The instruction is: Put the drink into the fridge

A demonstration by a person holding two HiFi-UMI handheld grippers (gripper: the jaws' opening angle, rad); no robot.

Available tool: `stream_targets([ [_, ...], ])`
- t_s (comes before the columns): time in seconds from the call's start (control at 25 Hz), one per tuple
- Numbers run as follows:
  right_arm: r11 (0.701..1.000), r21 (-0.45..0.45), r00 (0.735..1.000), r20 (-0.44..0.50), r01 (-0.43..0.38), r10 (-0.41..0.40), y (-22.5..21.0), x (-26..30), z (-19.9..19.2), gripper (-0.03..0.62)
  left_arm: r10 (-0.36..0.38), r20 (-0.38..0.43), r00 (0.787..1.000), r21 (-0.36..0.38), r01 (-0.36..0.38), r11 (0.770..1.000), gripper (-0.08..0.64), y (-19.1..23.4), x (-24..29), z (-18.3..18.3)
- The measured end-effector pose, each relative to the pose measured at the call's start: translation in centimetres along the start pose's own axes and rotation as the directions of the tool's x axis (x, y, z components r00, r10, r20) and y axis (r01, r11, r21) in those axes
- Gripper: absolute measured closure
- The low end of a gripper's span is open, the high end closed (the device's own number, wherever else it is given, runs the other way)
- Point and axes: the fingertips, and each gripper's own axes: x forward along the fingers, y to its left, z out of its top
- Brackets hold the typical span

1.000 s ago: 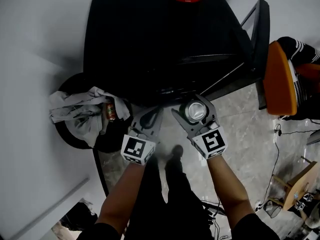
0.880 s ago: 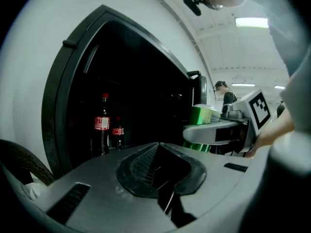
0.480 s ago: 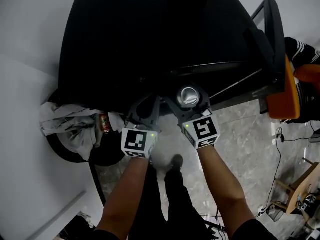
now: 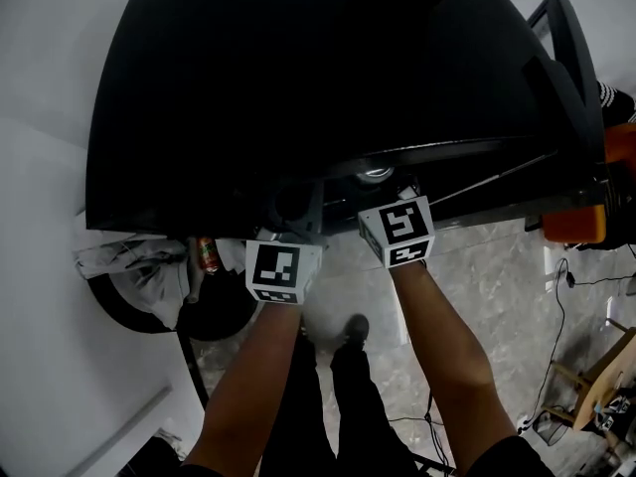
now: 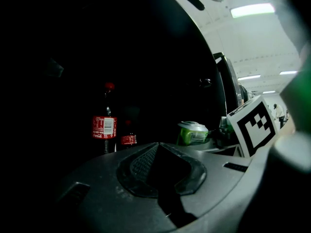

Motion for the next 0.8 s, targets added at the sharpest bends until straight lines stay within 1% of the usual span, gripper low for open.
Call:
stream_targets([
  [0.48,0.999,0.033,0.999,-0.031,0.017,-0.016,-0.3,2.8,-2.1,0.261,0.004,-0.013,1.000,-0.012,-0.005,1.000,0.549,0.9,0.5,-1.2],
  [0.6,0.998,0.055,0.999,-0.044,0.031,-0.029,-0.4,3.0,-2.8,0.261,0.011,-0.012,1.000,-0.018,-0.011,1.000,0.549,1.2,0.5,-1.2],
  [0.8,0.997,0.050,0.997,-0.064,0.054,-0.050,-0.8,2.9,-3.8,0.261,0.021,-0.016,1.000,-0.042,-0.022,0.999,0.549,1.5,0.9,-1.6],
])
